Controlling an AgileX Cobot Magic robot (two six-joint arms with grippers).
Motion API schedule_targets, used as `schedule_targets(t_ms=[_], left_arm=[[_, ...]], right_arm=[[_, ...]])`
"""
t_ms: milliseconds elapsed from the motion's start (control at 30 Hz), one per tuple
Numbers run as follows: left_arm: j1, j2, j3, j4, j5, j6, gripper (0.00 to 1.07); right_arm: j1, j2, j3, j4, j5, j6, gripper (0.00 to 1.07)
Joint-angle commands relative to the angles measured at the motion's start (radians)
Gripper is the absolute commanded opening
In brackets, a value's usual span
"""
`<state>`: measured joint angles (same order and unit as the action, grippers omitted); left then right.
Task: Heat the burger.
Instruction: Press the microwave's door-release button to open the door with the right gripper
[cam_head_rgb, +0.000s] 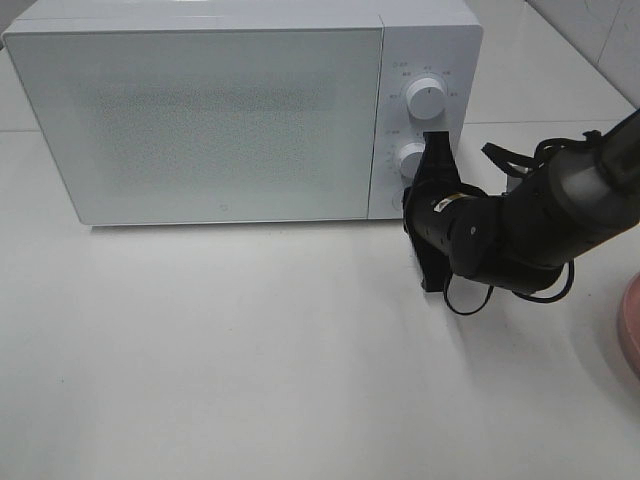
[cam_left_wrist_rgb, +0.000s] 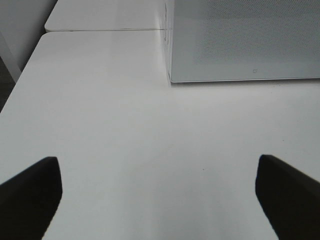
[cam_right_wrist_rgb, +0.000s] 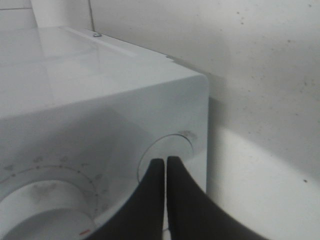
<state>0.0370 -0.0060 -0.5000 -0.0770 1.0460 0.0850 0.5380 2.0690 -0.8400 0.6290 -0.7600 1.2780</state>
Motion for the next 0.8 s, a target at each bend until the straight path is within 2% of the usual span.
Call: schedule_targets(t_ms=[33, 633, 800], left_arm=[[0.003, -0.019, 0.004, -0.009, -0.008, -0.006, 0.98], [0.003, -0.018, 0.004, -0.009, -0.008, -0.006, 0.98], [0.003, -0.018, 0.004, -0.009, -0.009, -0.006, 0.98]], right_arm=[[-0.001, 0.000, -0.009, -0.011, -0.044, -0.013, 0.00], [-0.001, 0.056, -0.059, -0.008, -0.082, -0.008, 0.00], [-0.001, 0.058, -0.059, -0.003, -0.225, -0.027, 0.00]])
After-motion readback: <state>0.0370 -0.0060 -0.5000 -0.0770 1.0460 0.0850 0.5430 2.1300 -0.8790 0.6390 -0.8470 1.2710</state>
